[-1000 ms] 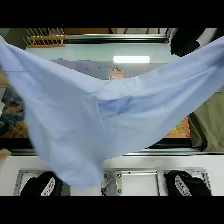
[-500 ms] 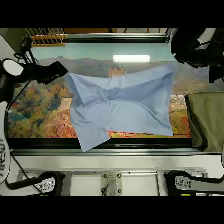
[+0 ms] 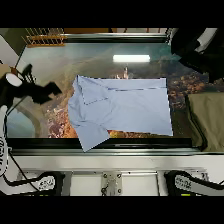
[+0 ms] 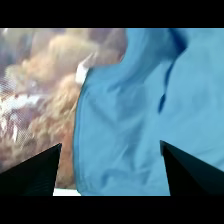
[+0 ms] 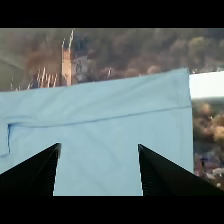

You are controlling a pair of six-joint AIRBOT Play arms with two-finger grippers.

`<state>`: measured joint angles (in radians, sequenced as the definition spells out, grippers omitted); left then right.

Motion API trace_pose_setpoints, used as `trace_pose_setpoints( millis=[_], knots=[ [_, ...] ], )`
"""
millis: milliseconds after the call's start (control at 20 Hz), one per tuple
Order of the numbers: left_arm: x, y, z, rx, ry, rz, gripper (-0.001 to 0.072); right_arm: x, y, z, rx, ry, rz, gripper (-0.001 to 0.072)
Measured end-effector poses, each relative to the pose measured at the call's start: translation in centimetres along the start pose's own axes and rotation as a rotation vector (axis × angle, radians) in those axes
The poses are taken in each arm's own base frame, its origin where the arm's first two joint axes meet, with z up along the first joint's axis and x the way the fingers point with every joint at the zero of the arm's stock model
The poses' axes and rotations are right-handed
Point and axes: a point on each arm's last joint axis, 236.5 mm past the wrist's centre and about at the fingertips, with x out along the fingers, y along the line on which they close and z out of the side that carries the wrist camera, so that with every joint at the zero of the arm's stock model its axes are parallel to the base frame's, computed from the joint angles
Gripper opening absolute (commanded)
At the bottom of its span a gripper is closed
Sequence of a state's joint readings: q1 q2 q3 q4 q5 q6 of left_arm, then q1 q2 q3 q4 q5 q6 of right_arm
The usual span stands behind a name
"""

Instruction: Fold the clothes and pants, and hang the long-sleeved shirts on hangers.

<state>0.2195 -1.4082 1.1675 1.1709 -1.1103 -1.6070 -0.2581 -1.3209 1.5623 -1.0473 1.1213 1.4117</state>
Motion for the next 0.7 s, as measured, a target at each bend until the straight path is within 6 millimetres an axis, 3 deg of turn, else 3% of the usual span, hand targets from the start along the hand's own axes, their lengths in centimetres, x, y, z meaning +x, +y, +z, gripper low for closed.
trace_pose_setpoints(
  millis=[100, 250, 600, 650, 700],
  knots=[
    [2.5, 2.5, -4.6, -0.057, 0.091, 0.025, 0.0678, -1.3, 0.4, -2.3, -0.011, 0.032, -0.003, 0.0526],
    [5.3, 3.5, -9.4, -0.126, 0.161, -0.014, 0.0677, -2.6, 0.7, -5.3, -0.016, 0.066, -0.006, 0.0526],
    [7.9, 0.8, -12.4, -0.128, 0.162, -0.109, 0.0676, -3.9, 1.1, -7.4, -0.021, 0.079, -0.007, 0.0526],
    [8.1, 0.3, -12.5, -0.113, 0.156, -0.111, 0.0575, -4.0, 1.1, -7.5, -0.021, 0.079, -0.007, 0.0526],
    [8.4, -0.1, -12.6, -0.098, 0.150, -0.109, 0.0288, -4.0, 1.2, -7.7, -0.021, 0.083, -0.006, 0.0526]
  ],
)
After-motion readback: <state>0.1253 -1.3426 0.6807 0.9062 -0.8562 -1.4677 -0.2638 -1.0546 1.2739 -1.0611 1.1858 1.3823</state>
